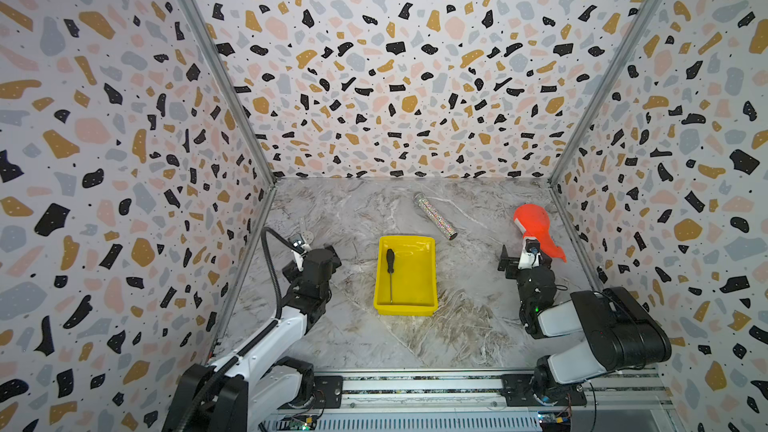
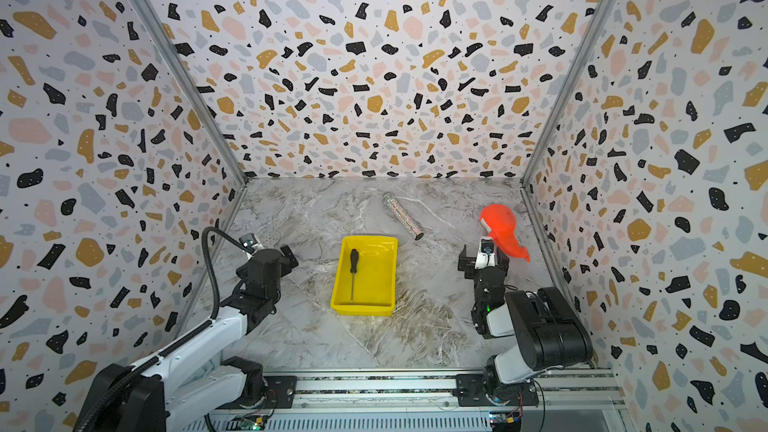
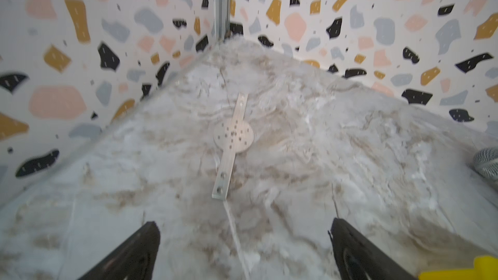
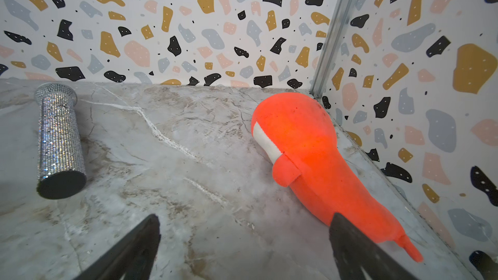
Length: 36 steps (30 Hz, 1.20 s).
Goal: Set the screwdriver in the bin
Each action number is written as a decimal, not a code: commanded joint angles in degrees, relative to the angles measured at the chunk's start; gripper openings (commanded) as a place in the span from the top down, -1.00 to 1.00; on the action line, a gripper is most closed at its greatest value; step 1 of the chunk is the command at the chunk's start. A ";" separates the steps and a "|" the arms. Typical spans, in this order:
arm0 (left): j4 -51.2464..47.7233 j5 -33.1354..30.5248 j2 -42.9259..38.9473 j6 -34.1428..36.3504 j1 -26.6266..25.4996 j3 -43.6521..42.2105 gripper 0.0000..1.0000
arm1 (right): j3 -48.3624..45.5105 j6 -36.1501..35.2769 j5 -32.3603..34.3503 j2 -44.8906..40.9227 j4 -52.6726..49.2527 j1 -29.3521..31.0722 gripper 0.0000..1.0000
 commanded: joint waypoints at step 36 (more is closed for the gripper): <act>53.59 15.28 14.00 22.40 6.43 -19.21 -0.99 | 2.21 0.21 -2.78 -0.80 -2.55 -1.15 -0.98</act>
